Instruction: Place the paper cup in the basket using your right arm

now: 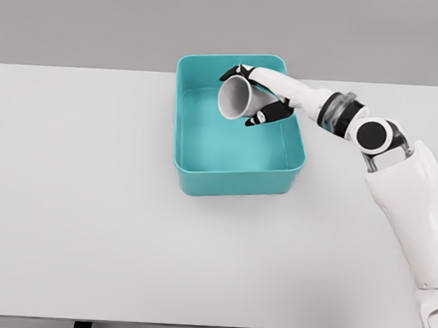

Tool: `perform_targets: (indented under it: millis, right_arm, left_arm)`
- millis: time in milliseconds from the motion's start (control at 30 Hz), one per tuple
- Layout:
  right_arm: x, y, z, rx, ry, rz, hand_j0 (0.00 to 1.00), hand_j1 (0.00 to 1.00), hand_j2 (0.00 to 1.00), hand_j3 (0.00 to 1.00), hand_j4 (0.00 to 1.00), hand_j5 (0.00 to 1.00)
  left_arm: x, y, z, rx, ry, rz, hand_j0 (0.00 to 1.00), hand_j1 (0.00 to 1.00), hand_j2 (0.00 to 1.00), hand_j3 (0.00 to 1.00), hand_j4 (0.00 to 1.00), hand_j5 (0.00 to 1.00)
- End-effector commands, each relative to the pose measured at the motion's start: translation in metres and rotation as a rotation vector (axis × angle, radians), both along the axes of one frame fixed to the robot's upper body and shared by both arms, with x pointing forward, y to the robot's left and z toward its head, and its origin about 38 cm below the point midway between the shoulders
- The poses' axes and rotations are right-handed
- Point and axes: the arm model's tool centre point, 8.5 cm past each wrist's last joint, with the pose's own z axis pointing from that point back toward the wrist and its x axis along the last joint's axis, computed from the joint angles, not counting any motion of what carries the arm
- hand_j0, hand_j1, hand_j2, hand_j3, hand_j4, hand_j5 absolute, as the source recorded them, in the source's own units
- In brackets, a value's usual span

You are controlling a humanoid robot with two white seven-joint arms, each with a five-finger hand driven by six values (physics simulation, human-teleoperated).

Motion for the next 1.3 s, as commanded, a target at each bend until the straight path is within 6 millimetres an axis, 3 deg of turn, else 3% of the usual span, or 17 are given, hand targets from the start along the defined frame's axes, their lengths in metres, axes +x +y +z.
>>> perform_targets:
  millis: [0, 100, 133, 200, 533, 700, 800, 933, 1133, 1267]
  right_arm:
    - [-0.001, 0.003, -0.008, -0.040, 0.016, -0.006, 0.62, 0.62, 0.62, 0.62, 0.62, 0.62]
    - [0.000, 0.002, -0.008, -0.068, 0.003, -0.014, 0.67, 0.67, 0.67, 0.67, 0.67, 0.67]
    - [0.000, 0.002, -0.008, -0.078, -0.001, -0.017, 0.78, 0.78, 0.78, 0.78, 0.78, 0.78]
    - [0.000, 0.002, -0.008, -0.089, -0.006, -0.021, 0.88, 0.88, 0.88, 0.88, 0.88, 0.88]
    - [-0.001, 0.003, 0.002, -0.082, -0.027, -0.026, 0.92, 0.92, 0.92, 0.92, 0.92, 0.92]
    - [-0.010, -0.033, 0.040, -0.032, -0.097, -0.101, 0.99, 0.99, 0.99, 0.99, 0.99, 0.99]
    - [-0.015, -0.075, 0.046, 0.045, -0.074, -0.154, 0.99, 0.99, 0.99, 0.99, 0.99, 0.99]
    - [-0.047, -0.140, 0.067, 0.234, -0.069, -0.187, 1.00, 1.00, 1.00, 1.00, 1.00, 1.00]
    - [-0.104, -0.194, 0.051, 0.415, -0.044, -0.255, 1.00, 1.00, 1.00, 1.00, 1.00, 1.00]
    - [-0.115, -0.197, 0.032, 0.433, -0.014, -0.252, 1.00, 1.00, 1.00, 1.00, 1.00, 1.00]
  left_arm:
    - [0.000, 0.000, 0.000, 0.000, 0.000, 0.001, 1.00, 1.00, 1.00, 1.00, 1.00, 1.00]
    - [0.000, 0.000, 0.000, 0.000, 0.000, 0.001, 1.00, 1.00, 1.00, 1.00, 1.00, 1.00]
    - [0.000, 0.000, 0.000, 0.000, 0.000, 0.000, 1.00, 1.00, 1.00, 1.00, 1.00, 1.00]
    - [0.000, 0.000, 0.000, 0.000, 0.000, 0.001, 1.00, 1.00, 1.00, 1.00, 1.00, 1.00]
    - [0.000, 0.000, 0.000, 0.000, 0.002, 0.000, 1.00, 1.00, 1.00, 1.00, 1.00, 1.00]
    - [0.000, 0.000, 0.000, 0.000, 0.000, 0.000, 1.00, 1.00, 1.00, 1.00, 1.00, 1.00]
    - [0.000, 0.000, 0.000, 0.000, 0.000, 0.000, 1.00, 1.00, 1.00, 1.00, 1.00, 1.00]
    - [0.000, 0.000, 0.000, 0.000, 0.000, 0.000, 1.00, 1.00, 1.00, 1.00, 1.00, 1.00]
    - [0.000, 0.000, 0.000, 0.000, 0.000, 0.001, 1.00, 1.00, 1.00, 1.00, 1.00, 1.00]
    - [0.000, 0.000, 0.000, 0.000, 0.000, 0.000, 1.00, 1.00, 1.00, 1.00, 1.00, 1.00]
